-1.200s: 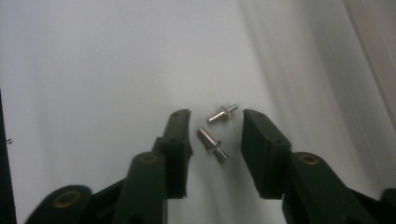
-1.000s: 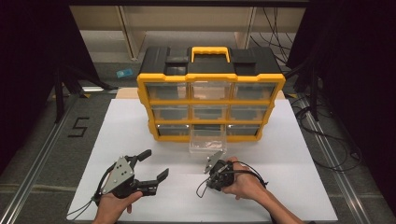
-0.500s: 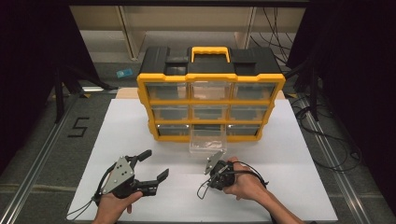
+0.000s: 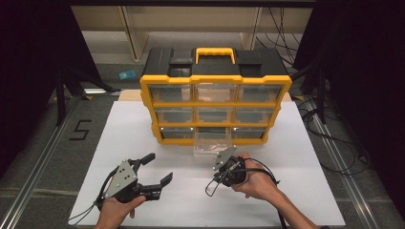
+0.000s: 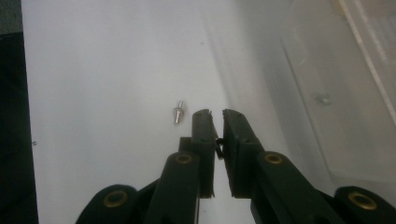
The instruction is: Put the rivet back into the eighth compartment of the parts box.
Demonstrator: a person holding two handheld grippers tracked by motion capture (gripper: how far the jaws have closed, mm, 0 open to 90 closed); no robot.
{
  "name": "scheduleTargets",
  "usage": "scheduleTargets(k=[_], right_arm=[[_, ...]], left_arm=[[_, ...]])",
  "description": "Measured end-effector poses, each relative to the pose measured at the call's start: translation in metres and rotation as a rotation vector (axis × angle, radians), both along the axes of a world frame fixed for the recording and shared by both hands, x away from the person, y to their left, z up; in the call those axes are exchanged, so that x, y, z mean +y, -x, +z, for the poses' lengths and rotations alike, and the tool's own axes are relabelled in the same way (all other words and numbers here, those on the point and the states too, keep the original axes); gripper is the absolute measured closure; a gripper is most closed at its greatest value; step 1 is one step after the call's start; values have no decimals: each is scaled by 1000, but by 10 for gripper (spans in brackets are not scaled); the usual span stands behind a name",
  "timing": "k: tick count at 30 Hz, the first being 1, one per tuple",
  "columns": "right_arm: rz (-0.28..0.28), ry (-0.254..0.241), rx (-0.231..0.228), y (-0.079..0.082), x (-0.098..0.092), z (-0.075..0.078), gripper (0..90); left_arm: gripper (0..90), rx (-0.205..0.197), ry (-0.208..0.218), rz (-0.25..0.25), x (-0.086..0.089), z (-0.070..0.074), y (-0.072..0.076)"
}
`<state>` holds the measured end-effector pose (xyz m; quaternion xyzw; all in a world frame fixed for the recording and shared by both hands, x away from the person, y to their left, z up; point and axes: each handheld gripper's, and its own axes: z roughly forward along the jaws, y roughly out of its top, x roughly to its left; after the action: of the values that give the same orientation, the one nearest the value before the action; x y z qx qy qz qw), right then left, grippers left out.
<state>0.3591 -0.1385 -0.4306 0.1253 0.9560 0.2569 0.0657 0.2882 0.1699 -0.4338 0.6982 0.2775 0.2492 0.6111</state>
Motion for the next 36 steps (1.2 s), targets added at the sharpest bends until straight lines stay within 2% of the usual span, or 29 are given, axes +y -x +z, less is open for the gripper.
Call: scheduleTargets(k=[2,6,9,10,13,24,36], right_arm=[[-5,-8,-17,0,-1,4,840],[-18,-12,-22,0,-2,9,840],[10,-36,-44,-1,-3,14,840],[-7,-38,-53,1,-4,20,840],[-12,-53,-60,1,-4,27,840],[-12,-89,-110,1,-5,46,840],[-16,-124,-145,0,-8,59,840]], left_arm=[[165,0,3,2,0,0,0],[165,-2,-5,2,0,0,-1],[165,-2,-1,2,-1,0,0],[165,-1,-3,2,0,0,0],[165,-1,0,4,0,0,0],[165,-2,1,3,0,0,-1],[165,0,-5,3,-1,-1,-1]])
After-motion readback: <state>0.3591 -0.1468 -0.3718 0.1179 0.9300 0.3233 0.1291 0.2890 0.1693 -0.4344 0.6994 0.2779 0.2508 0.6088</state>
